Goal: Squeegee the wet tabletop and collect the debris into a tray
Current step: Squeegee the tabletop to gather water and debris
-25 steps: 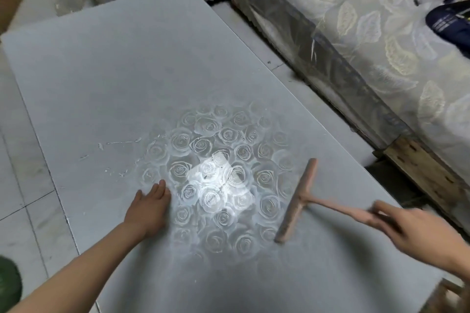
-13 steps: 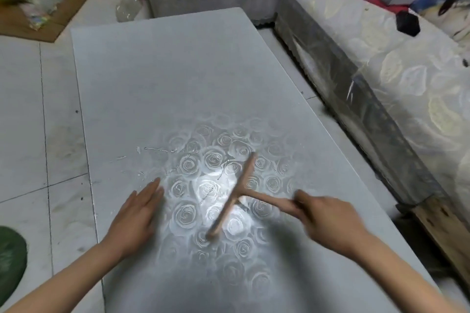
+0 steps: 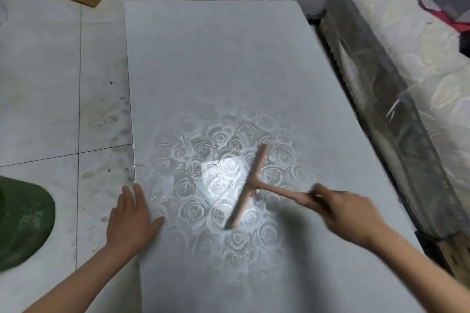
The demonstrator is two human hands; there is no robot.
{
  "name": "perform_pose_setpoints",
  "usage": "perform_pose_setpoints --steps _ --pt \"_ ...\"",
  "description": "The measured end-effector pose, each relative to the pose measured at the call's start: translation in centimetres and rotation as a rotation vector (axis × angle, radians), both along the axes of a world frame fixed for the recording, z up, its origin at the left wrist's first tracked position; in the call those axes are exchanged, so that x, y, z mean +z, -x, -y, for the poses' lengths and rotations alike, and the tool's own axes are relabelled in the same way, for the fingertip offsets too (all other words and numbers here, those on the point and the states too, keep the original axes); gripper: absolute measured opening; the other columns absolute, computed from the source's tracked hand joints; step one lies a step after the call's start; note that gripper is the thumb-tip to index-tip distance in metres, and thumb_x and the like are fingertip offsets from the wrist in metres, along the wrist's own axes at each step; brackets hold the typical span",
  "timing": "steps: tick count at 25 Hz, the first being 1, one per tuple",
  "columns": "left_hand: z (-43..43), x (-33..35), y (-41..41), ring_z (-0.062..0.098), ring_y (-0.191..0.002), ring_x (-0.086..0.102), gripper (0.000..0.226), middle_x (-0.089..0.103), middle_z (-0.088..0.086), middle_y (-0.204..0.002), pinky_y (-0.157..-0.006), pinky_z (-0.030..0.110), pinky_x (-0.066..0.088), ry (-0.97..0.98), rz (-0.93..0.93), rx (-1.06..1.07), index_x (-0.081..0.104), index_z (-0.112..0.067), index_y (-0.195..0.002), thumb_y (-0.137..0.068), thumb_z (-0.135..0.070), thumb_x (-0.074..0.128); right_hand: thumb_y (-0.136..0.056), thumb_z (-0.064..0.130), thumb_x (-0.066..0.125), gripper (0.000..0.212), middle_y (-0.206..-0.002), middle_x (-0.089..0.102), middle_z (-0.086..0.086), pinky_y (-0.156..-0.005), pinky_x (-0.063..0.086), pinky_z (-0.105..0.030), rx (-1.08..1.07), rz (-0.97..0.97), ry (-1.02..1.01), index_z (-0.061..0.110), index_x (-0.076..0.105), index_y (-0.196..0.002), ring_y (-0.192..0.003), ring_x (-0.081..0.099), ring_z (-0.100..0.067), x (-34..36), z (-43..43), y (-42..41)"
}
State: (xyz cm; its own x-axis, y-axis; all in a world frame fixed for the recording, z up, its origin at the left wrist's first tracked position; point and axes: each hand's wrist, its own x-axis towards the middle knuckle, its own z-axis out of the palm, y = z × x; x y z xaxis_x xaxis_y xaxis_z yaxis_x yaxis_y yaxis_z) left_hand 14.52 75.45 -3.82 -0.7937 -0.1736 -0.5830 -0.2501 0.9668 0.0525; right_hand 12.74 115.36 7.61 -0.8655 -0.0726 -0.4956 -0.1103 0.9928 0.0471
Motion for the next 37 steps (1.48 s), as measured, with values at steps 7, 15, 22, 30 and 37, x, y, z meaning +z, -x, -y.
perform_pose_setpoints --steps 7,15,22,30,37 --pt "2.9 -1.0 1.7 0.029 -0.117 0.055 0.120 0.050 0.011 -0.135 -0.089 0.036 0.047 -0.091 0.186 0.208 -0.005 -0.004 -0.148 -0.073 -0.072 0.060 -0.096 0.036 0.040 0.006 -0.091 0.064 0.015 -0.065 0.047 -0.032 -0.048 0.127 0.077 0.032 0.044 -0.099 -0.089 0.062 -0.019 -0.1 1.5 2.4" --pt "3.0 -1.1 2.2 0.028 -0.122 0.052 0.104 0.050 0.009 -0.135 -0.093 0.036 0.045 -0.142 0.207 0.198 0.011 -0.010 -0.145 -0.074 -0.062 0.066 -0.094 0.054 0.035 0.020 -0.080 0.061 0.018 -0.059 0.047 -0.031 0.043 0.056 0.073 0.035 0.042 -0.095 -0.080 0.063 -0.014 1.8 2.9 5.2" --pt "1.8 1.1 2.6 0.029 -0.141 0.026 0.106 0.010 0.015 -0.157 -0.105 0.038 0.038 -0.078 0.098 0.104 -0.006 -0.003 -0.149 -0.084 -0.054 0.061 -0.098 0.042 0.033 0.018 -0.098 0.063 0.006 -0.068 0.045 -0.033 0.085 0.064 0.101 0.031 0.039 -0.111 -0.091 0.062 -0.023 -3.2 10.0 3.4" --pt "-7.1 2.6 3.2 0.028 -0.148 -0.004 0.086 -0.020 0.018 -0.157 -0.119 0.040 0.011 -0.003 -0.066 -0.312 -0.009 -0.004 -0.150 -0.094 -0.037 0.047 -0.097 0.050 0.031 0.016 -0.082 0.057 0.017 -0.063 0.046 -0.030 -0.243 0.042 0.162 0.037 0.039 -0.100 -0.080 0.061 -0.015 1.9 -3.0 -4.6" --pt "-18.9 1.0 4.0 0.025 -0.148 -0.004 0.093 -0.015 0.014 -0.159 -0.118 0.044 0.011 0.040 -0.046 -0.504 -0.001 -0.007 -0.151 -0.089 -0.053 0.050 -0.093 0.048 0.047 0.006 -0.081 0.063 0.015 -0.068 0.049 -0.032 -0.472 0.060 0.098 0.045 0.044 -0.088 -0.076 0.061 -0.007 2.3 -20.7 -11.7"
